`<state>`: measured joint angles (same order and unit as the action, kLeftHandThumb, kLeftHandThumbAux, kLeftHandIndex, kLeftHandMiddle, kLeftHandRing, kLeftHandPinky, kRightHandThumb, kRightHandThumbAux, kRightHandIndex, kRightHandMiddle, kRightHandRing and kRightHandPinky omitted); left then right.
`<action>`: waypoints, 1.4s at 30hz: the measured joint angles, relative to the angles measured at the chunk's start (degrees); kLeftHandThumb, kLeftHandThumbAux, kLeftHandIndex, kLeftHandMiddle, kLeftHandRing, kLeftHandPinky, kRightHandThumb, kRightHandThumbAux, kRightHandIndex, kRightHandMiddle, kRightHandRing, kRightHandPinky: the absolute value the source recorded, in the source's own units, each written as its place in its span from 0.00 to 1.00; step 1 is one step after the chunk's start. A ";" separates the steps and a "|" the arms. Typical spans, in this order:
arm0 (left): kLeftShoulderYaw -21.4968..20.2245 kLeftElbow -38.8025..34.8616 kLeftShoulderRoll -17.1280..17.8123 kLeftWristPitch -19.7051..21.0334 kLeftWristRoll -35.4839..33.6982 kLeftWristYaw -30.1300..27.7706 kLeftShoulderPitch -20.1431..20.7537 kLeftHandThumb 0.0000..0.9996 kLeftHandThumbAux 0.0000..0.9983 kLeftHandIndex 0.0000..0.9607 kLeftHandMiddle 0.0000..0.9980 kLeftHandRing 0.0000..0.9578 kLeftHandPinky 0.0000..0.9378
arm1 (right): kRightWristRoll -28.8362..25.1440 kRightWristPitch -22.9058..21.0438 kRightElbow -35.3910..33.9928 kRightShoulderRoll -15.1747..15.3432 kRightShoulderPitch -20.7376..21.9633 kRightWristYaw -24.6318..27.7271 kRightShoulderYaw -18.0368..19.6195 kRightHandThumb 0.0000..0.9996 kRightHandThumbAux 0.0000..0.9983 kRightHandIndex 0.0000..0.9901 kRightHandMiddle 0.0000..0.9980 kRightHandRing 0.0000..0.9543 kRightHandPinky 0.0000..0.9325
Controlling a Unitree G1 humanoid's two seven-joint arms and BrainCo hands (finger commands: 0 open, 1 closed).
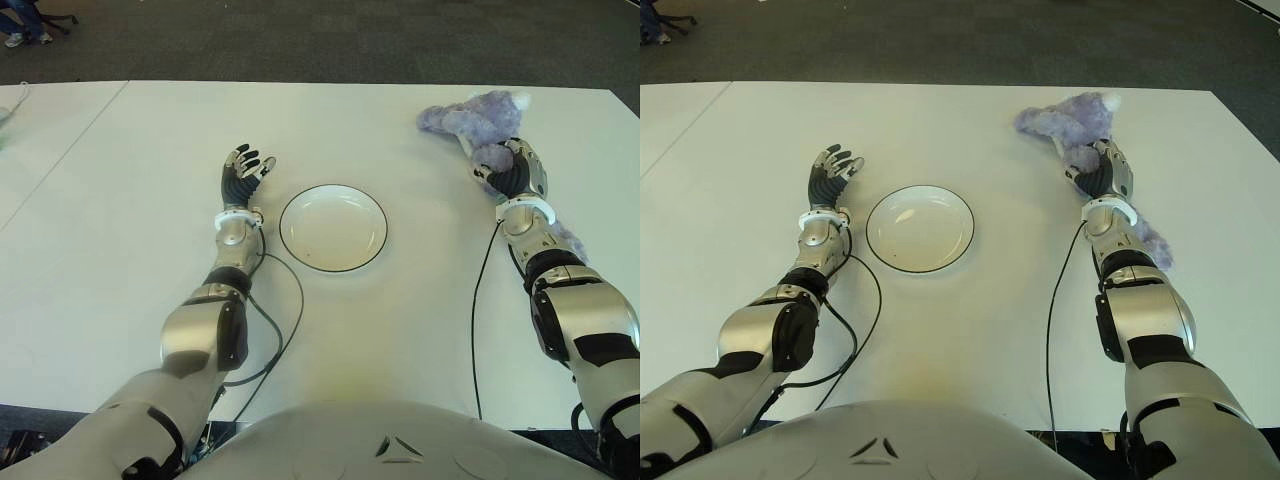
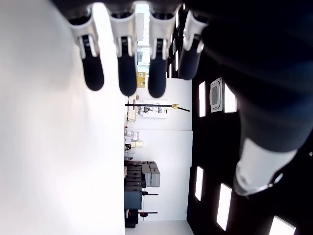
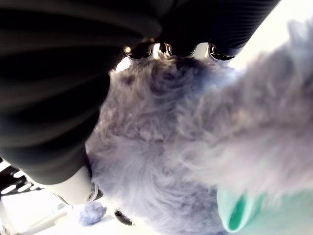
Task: Put the doll into the plate.
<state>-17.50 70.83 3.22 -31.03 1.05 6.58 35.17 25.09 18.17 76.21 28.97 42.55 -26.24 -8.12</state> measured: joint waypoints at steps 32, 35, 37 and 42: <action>-0.22 0.00 0.01 -0.03 -0.45 -0.93 -0.05 0.00 0.66 0.17 0.23 0.24 0.23 | -5.43 -4.08 -1.02 -1.14 0.74 4.58 5.98 0.71 0.71 0.44 0.82 0.86 0.90; -0.19 -0.01 0.02 -0.03 -0.45 -0.93 -0.05 0.00 0.66 0.17 0.23 0.24 0.23 | -6.36 -4.22 -1.14 -1.37 0.77 4.57 7.13 0.71 0.71 0.44 0.82 0.86 0.90; -0.16 -0.01 0.03 -0.03 -0.44 -0.93 -0.05 0.00 0.66 0.17 0.23 0.24 0.23 | -7.08 -4.23 -1.20 -1.54 0.78 4.58 7.94 0.71 0.71 0.44 0.82 0.86 0.90; 0.03 -0.01 0.05 -0.09 -0.39 -0.93 -0.06 0.00 0.65 0.17 0.22 0.23 0.23 | -9.04 -4.29 -1.37 -1.96 0.98 5.17 10.37 0.71 0.71 0.44 0.82 0.86 0.90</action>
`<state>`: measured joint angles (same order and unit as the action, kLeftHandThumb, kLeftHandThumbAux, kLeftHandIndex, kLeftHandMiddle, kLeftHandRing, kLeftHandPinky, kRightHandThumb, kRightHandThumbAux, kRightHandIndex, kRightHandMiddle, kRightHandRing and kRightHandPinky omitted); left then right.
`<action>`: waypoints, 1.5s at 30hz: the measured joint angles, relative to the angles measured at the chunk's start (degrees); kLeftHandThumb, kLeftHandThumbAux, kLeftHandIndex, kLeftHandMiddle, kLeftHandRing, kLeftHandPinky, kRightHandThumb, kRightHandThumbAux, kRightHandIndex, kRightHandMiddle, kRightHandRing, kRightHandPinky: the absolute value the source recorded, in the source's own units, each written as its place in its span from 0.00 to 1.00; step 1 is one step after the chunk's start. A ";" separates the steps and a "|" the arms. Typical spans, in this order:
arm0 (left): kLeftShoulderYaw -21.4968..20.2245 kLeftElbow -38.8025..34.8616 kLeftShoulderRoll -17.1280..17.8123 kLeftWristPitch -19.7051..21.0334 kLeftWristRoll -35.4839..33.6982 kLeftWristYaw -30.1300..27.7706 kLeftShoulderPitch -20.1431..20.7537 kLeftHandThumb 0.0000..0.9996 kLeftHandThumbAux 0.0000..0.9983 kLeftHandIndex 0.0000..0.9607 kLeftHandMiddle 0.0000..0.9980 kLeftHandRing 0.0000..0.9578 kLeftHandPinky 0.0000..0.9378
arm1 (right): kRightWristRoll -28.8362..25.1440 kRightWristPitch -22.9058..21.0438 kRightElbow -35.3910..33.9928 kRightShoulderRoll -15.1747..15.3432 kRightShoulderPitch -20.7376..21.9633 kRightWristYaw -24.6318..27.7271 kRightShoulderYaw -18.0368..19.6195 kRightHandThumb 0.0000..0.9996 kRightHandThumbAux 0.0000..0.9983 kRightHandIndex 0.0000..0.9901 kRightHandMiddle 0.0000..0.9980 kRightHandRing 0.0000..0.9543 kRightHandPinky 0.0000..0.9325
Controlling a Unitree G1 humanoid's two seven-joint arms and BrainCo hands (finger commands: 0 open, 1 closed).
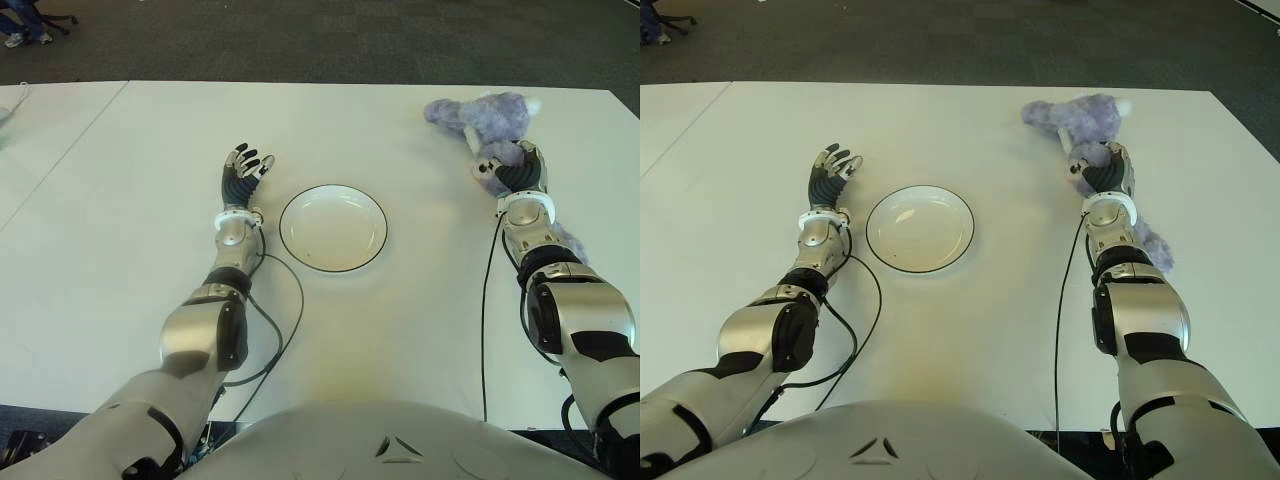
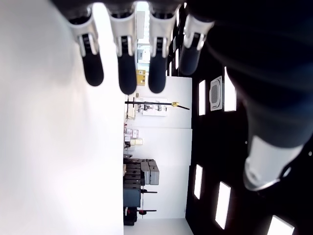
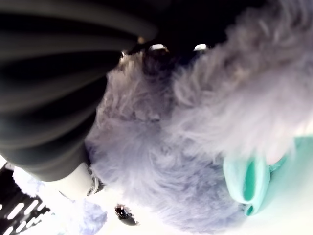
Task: Put the doll into the plate.
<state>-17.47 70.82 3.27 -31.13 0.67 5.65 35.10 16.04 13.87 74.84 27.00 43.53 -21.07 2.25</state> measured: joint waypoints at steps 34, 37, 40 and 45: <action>0.22 -0.32 0.14 -0.14 0.04 0.00 0.00 0.00 0.65 0.17 0.23 0.25 0.27 | -10.44 11.67 -3.51 -4.79 -0.42 13.43 9.13 0.71 0.72 0.45 0.84 0.90 0.89; 0.25 -0.36 0.13 -0.14 0.04 0.00 0.02 0.00 0.65 0.17 0.23 0.25 0.27 | -10.40 13.98 -4.47 -5.69 -1.13 14.14 8.78 0.71 0.72 0.45 0.84 0.90 0.89; 0.27 -0.39 0.11 -0.14 0.04 0.00 0.03 0.00 0.65 0.17 0.23 0.25 0.25 | -10.01 16.67 -6.09 -6.43 -2.05 14.20 7.74 0.71 0.72 0.44 0.85 0.91 0.91; 0.29 -0.39 0.10 -0.14 0.04 -0.01 0.03 0.00 0.65 0.17 0.22 0.24 0.23 | -9.55 20.80 -8.99 -7.33 -3.06 14.24 6.52 0.71 0.72 0.44 0.86 0.91 0.90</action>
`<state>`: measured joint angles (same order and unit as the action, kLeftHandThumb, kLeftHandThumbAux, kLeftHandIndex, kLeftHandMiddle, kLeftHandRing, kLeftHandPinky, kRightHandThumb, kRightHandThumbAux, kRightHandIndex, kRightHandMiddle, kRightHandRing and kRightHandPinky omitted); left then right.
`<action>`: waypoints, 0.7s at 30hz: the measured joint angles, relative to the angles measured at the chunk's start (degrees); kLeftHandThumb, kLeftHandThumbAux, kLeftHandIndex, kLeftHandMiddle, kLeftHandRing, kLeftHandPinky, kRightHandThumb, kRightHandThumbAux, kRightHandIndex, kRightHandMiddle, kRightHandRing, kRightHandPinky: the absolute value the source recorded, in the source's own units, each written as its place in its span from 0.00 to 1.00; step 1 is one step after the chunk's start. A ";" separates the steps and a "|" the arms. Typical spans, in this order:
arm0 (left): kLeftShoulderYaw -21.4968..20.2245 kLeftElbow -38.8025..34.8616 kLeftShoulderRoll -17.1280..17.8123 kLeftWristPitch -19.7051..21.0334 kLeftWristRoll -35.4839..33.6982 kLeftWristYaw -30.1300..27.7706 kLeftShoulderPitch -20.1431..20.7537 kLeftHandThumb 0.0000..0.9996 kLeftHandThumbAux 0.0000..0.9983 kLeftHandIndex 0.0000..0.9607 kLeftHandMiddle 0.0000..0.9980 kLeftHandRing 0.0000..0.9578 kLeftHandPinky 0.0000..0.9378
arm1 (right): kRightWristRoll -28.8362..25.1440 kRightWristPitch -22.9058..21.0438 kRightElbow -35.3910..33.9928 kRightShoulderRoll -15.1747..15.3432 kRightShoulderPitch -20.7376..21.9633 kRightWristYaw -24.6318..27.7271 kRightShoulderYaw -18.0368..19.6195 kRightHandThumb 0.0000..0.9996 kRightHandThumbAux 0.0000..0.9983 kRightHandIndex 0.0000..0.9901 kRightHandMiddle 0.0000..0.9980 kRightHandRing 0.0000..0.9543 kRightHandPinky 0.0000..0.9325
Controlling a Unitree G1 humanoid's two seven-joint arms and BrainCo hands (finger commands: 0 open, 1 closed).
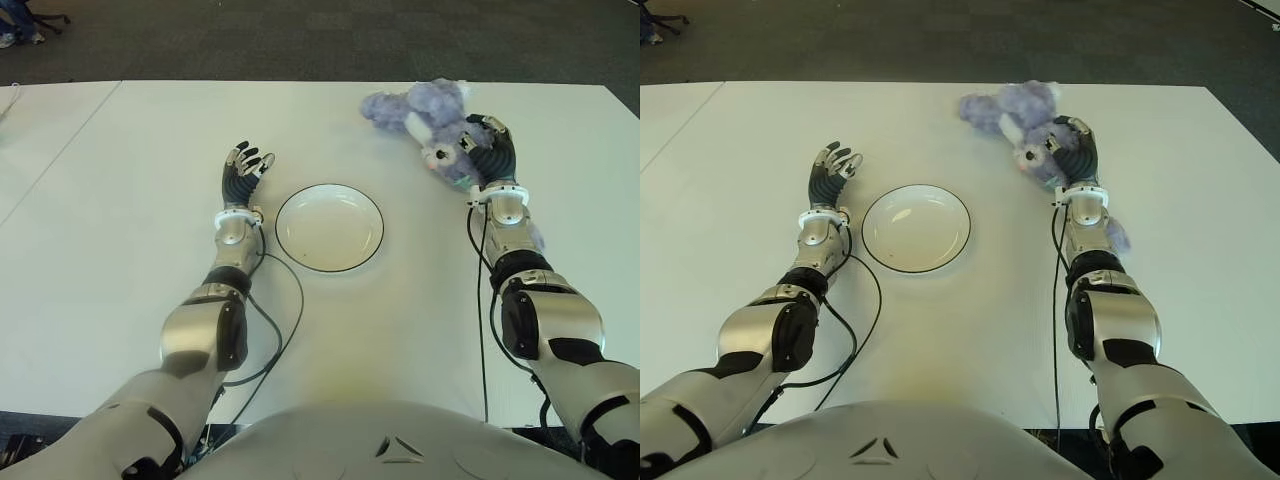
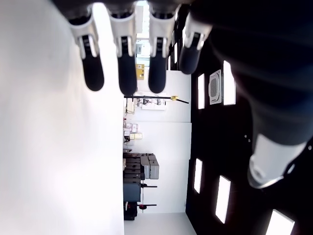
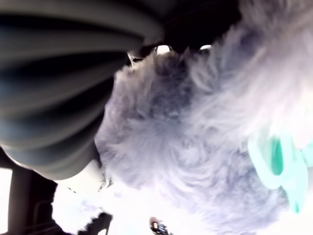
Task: Put the doll into the plate.
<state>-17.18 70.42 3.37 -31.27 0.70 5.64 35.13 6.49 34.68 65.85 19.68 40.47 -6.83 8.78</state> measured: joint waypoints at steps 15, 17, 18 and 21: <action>-0.02 0.00 -0.02 -0.02 0.00 -0.12 0.00 0.00 0.64 0.17 0.24 0.26 0.27 | -0.25 9.44 -5.30 -0.08 -1.67 2.98 -1.22 0.71 0.72 0.44 0.87 0.92 0.91; -0.02 0.00 -0.02 -0.02 0.00 -0.12 0.00 0.00 0.64 0.17 0.24 0.26 0.26 | -0.28 9.73 -5.76 -0.08 -2.15 3.47 -1.22 0.71 0.72 0.44 0.87 0.92 0.91; -0.03 -0.01 -0.02 -0.01 0.00 -0.12 0.00 0.00 0.64 0.17 0.24 0.26 0.26 | -0.28 9.81 -5.98 -0.08 -2.37 3.69 -1.22 0.71 0.72 0.44 0.87 0.92 0.91; -0.04 0.00 -0.03 -0.01 0.00 -0.12 0.00 0.00 0.64 0.17 0.23 0.24 0.24 | -0.28 10.01 -6.71 -0.08 -2.83 4.11 -1.22 0.71 0.72 0.44 0.87 0.92 0.93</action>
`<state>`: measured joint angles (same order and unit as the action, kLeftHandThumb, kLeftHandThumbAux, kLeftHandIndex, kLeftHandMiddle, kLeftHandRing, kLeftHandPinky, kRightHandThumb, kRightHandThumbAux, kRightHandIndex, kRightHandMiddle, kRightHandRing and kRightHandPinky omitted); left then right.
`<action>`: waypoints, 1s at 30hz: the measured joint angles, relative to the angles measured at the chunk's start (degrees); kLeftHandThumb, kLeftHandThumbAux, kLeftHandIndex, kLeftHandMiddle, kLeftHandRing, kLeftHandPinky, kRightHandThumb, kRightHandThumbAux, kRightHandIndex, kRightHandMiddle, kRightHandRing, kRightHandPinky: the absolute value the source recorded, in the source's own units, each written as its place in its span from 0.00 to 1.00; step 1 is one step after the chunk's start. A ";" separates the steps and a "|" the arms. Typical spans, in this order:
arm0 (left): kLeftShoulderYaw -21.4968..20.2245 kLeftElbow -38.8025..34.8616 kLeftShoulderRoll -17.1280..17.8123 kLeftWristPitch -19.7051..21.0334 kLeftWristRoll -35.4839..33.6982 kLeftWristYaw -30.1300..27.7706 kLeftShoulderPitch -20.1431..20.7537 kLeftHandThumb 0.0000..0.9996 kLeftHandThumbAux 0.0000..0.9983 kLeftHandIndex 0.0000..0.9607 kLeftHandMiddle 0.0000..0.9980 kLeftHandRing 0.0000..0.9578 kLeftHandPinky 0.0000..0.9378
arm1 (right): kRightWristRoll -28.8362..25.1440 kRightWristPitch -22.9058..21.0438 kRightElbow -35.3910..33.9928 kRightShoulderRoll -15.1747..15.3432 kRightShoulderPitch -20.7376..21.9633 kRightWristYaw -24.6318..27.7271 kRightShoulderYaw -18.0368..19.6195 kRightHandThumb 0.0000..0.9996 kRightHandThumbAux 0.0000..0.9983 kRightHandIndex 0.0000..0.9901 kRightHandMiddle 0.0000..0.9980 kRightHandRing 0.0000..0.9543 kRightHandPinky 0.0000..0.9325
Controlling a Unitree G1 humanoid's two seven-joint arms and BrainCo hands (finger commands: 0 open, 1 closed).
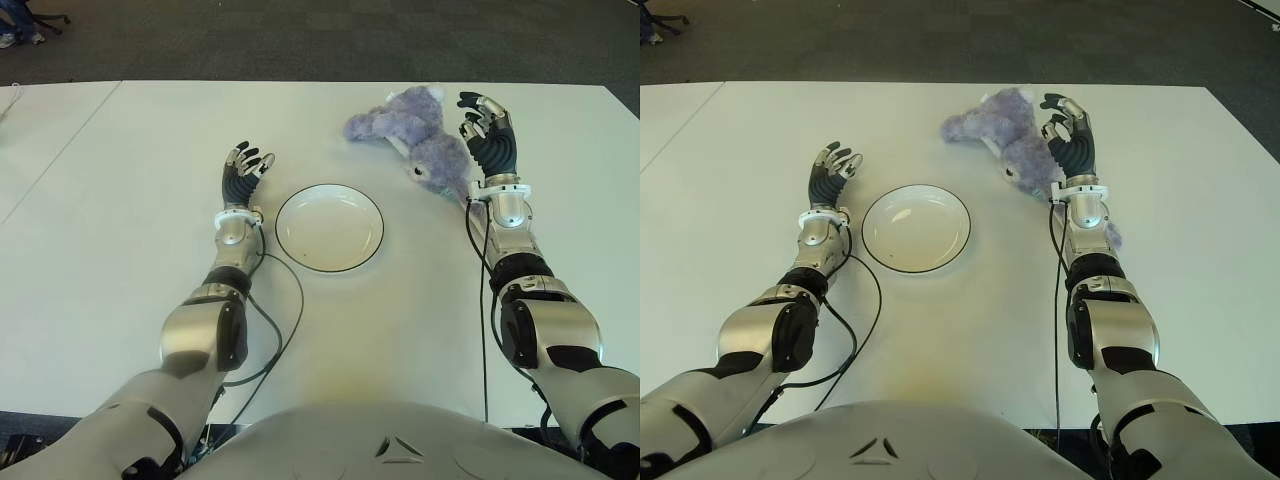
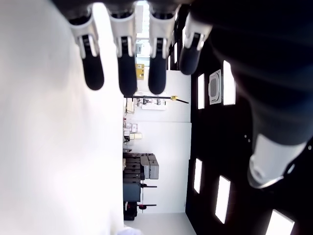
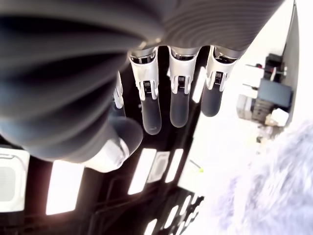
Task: Put the doll into the plate.
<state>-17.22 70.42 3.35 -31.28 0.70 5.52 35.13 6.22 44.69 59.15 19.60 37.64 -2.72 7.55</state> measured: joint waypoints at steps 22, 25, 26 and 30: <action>-0.01 0.00 -0.01 0.00 -0.04 -0.01 0.00 0.00 0.64 0.16 0.23 0.25 0.25 | 0.65 1.87 -1.51 0.24 -1.32 -0.72 -0.94 0.71 0.72 0.44 0.87 0.92 0.92; -0.01 0.00 -0.01 0.00 -0.04 0.00 0.00 0.00 0.64 0.16 0.23 0.25 0.24 | 1.18 2.19 -1.51 0.38 -1.35 -1.22 -1.40 0.71 0.72 0.44 0.85 0.90 0.88; 0.00 0.00 -0.01 0.00 -0.04 0.00 0.00 0.00 0.64 0.16 0.23 0.25 0.24 | 1.43 2.26 -1.51 0.47 -1.35 -1.41 -1.58 0.71 0.72 0.44 0.85 0.90 0.87; 0.02 0.00 -0.01 0.00 -0.03 0.00 0.00 0.00 0.64 0.16 0.23 0.24 0.25 | 2.38 2.31 -1.51 1.01 -1.38 -1.54 -2.48 0.21 0.58 0.23 0.32 0.36 0.39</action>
<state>-17.21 70.42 3.34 -31.28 0.66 5.52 35.13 8.60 47.00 57.64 20.61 36.27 -4.26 5.07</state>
